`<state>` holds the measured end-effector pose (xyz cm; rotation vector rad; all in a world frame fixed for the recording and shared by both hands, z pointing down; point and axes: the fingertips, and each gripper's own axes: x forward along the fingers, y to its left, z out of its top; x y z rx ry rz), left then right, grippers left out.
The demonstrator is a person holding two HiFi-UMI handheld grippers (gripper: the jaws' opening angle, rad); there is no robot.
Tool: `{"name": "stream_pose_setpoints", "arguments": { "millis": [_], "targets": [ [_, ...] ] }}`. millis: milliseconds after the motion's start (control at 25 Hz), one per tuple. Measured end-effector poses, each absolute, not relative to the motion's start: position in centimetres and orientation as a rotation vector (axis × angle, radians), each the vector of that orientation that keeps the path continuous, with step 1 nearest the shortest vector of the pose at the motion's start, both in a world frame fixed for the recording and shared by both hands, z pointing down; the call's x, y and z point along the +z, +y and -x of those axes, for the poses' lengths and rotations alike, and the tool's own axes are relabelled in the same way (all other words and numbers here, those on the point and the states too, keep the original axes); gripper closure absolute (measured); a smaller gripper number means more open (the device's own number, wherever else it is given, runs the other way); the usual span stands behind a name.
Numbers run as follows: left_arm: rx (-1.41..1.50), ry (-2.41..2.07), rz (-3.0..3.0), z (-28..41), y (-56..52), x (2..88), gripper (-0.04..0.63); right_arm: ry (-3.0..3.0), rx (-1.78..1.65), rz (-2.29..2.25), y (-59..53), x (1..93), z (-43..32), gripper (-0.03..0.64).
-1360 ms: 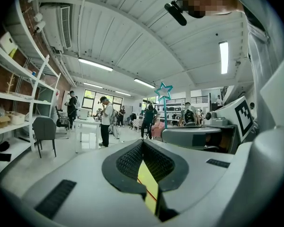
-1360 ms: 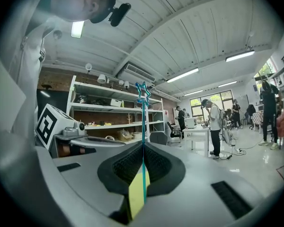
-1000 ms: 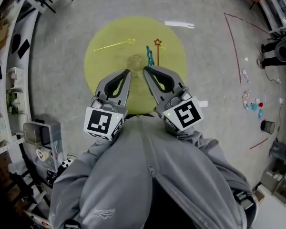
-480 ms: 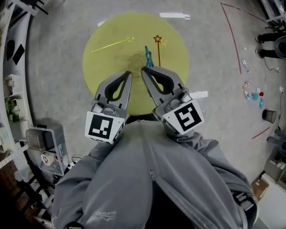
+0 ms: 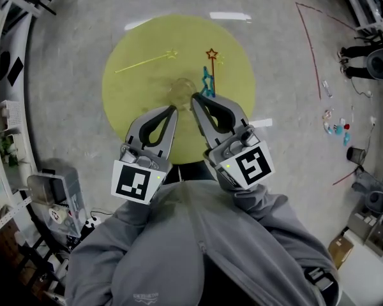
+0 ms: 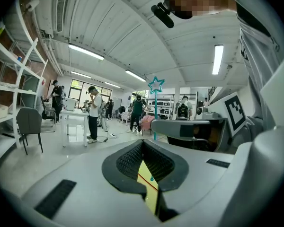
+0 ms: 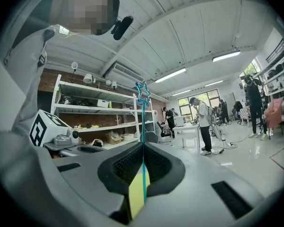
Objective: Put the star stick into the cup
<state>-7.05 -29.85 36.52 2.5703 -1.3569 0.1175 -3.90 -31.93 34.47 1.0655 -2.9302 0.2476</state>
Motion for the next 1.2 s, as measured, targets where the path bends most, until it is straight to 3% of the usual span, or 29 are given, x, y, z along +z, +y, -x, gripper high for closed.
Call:
{"name": "stream_pose_setpoints", "arguments": {
  "millis": [1200],
  "targets": [
    [0.147, -1.312, -2.468, 8.1, -35.4, 50.6, 0.578, -2.886, 0.369, -1.204, -38.1, 47.7, 4.5, 0.581]
  ]
}}
